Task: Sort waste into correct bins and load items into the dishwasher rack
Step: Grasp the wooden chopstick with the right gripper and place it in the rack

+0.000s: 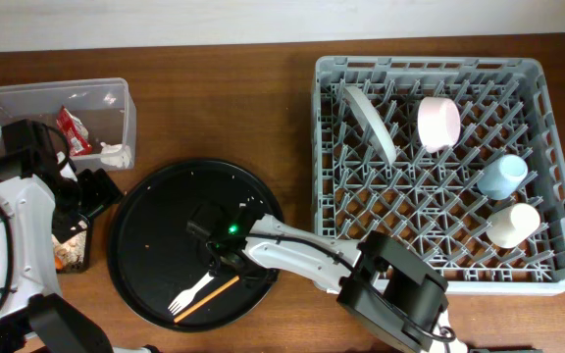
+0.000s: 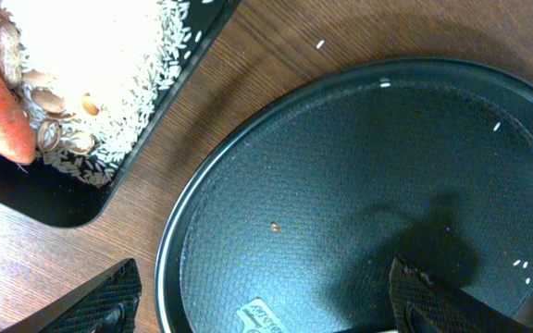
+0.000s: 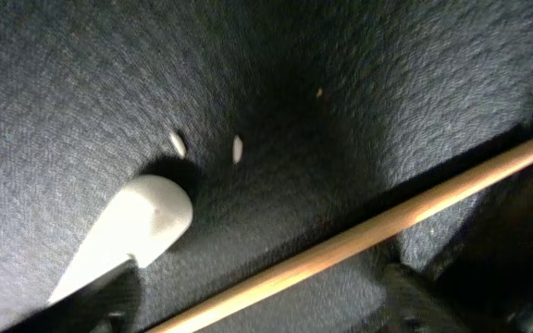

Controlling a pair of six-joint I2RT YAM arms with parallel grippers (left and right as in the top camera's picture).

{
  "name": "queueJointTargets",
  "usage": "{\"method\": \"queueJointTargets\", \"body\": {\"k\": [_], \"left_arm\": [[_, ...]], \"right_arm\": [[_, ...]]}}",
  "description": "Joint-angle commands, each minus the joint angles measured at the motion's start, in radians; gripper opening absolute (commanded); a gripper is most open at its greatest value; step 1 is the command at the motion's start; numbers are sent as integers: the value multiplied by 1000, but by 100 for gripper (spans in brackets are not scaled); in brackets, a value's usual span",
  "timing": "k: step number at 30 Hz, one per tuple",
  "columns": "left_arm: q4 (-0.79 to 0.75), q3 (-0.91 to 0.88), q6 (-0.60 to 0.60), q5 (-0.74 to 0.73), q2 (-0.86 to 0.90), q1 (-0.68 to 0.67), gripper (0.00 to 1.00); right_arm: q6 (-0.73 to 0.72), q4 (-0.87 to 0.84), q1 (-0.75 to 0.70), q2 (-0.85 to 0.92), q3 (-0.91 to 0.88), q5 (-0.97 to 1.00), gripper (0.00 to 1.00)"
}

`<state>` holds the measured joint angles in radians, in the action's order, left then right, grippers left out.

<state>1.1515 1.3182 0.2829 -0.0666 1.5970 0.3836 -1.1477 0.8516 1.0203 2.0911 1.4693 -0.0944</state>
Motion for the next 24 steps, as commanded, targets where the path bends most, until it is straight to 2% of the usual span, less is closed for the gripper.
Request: {"method": "queueJointTargets", "body": {"k": [1, 3, 4, 8, 14, 18, 20, 24], "left_arm": [[-4, -9, -11, 11, -1, 1, 85], [-7, -8, -11, 11, -1, 1, 85], [-7, -8, -11, 11, -1, 1, 85], [-7, -8, -11, 11, -1, 1, 85], [-10, -8, -11, 11, -1, 1, 85], [-10, -8, -11, 11, -1, 1, 85], [-10, -9, -11, 11, -1, 1, 85], [-11, -9, -11, 11, -1, 1, 85]], "right_arm": [[-13, -7, 5, 46, -14, 86, 61], [-13, -4, 0, 46, -14, 92, 46], [-9, -3, -8, 46, -13, 92, 33], [0, 12, -53, 45, -7, 84, 17], [145, 23, -125, 11, 77, 87, 15], [283, 22, -167, 8, 80, 88, 13], [306, 41, -195, 8, 80, 76, 13], [341, 55, -196, 8, 80, -170, 18]]}}
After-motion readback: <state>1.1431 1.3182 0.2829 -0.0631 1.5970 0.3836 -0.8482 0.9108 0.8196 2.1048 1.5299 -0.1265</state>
